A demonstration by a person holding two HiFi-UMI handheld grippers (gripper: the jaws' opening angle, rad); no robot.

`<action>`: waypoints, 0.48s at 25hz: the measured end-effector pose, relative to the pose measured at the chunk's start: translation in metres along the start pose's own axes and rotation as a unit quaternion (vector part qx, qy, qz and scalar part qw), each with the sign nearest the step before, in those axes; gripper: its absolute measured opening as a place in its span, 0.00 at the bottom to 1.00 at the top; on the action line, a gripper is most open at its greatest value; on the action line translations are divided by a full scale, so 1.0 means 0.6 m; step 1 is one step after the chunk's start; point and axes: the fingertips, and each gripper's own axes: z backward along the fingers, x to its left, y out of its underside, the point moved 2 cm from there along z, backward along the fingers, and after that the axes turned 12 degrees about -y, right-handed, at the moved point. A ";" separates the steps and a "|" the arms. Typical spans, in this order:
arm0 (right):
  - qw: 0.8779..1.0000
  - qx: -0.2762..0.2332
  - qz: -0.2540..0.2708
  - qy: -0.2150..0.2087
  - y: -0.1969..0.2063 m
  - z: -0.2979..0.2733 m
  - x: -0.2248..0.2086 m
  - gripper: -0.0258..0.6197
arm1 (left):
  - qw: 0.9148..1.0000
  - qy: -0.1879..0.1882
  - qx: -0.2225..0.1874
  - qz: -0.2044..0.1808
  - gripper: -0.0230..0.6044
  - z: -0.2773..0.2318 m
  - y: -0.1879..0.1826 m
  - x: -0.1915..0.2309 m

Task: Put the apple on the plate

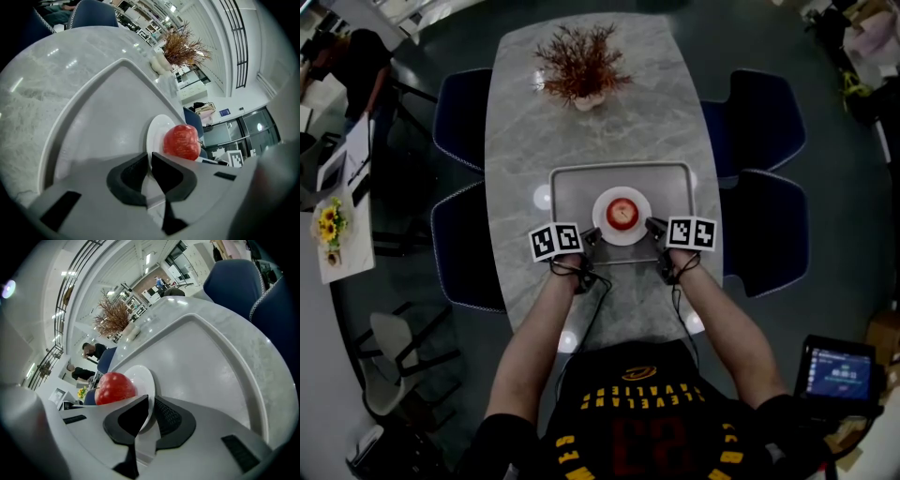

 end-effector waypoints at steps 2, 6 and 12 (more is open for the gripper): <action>1.000 0.007 0.015 0.009 -0.003 0.001 0.003 0.09 | 1.000 -0.011 0.002 -0.012 0.07 0.000 -0.002 -0.001; 0.992 0.052 0.099 0.058 -0.005 0.004 0.014 0.11 | 0.993 -0.072 0.008 -0.088 0.15 0.006 -0.007 -0.002; 0.969 0.046 0.208 0.121 -0.034 0.035 0.016 0.11 | 0.981 -0.116 -0.037 -0.153 0.18 0.026 -0.020 -0.007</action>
